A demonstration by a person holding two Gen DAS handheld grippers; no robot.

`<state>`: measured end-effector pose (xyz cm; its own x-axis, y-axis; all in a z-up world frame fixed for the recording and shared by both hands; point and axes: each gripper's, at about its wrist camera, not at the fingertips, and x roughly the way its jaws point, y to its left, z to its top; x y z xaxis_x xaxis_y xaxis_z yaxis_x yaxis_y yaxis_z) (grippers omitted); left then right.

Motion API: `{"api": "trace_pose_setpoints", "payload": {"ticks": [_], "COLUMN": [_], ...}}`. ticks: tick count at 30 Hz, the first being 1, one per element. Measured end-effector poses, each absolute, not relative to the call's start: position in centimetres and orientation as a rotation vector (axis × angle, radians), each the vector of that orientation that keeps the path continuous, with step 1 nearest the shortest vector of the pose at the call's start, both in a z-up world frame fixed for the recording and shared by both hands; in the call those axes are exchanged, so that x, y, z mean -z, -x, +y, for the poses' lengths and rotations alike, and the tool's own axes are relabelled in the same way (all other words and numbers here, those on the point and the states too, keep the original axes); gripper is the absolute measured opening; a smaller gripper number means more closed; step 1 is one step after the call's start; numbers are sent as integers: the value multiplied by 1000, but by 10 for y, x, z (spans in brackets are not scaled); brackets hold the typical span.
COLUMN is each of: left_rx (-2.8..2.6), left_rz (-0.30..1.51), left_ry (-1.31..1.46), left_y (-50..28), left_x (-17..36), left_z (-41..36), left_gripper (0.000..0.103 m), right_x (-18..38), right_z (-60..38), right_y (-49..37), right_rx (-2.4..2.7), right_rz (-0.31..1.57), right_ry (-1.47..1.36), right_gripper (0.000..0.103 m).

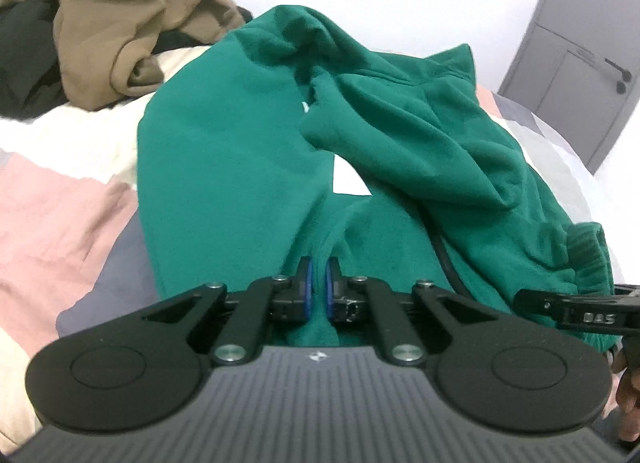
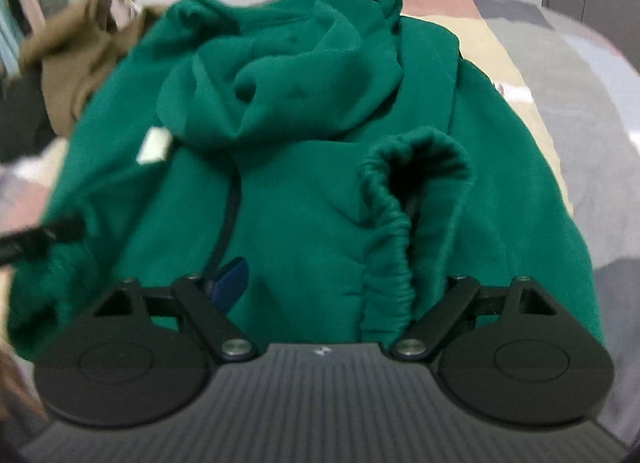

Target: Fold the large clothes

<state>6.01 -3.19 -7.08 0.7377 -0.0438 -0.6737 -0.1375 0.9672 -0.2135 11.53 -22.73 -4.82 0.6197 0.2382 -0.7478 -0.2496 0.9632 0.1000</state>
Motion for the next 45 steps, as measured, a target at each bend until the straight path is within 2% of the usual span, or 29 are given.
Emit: {"api": "trace_pose_setpoints", "payload": {"ticks": [1,3,6,16,21,27,34,41,45], "left_rx": [-59,-77,-101,-382,-518,-622,-736,-738,-737], "left_rz": [737,717,690,566,534,598,673,717,718], "left_ry": [268,295,358,454,425,378,379,360,373], "left_y": [-60,-56,-52,-61,-86,-135,-174,-185,-186], "left_x": [70,66,57,4,-4,26,76,95,94], "left_z": [-29,-22,-1,130,182,223,271,273,271], "left_gripper": [8,7,7,6,6,6,6,7,7], "right_x": [48,43,24,-60,-69,-38,6,64,71], "right_z": [-227,-239,-266,-353,-409,-479,-511,-517,-508], "right_y": [-116,-116,-111,-132,-176,-239,-302,-338,-334], "right_rx": [-257,-234,-212,-74,30,135,230,268,278], "right_rz": [849,820,745,535,519,566,542,566,541], "right_ry": [26,-36,-141,-185,-236,-407,-396,-429,-434], "right_gripper": [58,32,24,21,21,21,21,21,21]}}
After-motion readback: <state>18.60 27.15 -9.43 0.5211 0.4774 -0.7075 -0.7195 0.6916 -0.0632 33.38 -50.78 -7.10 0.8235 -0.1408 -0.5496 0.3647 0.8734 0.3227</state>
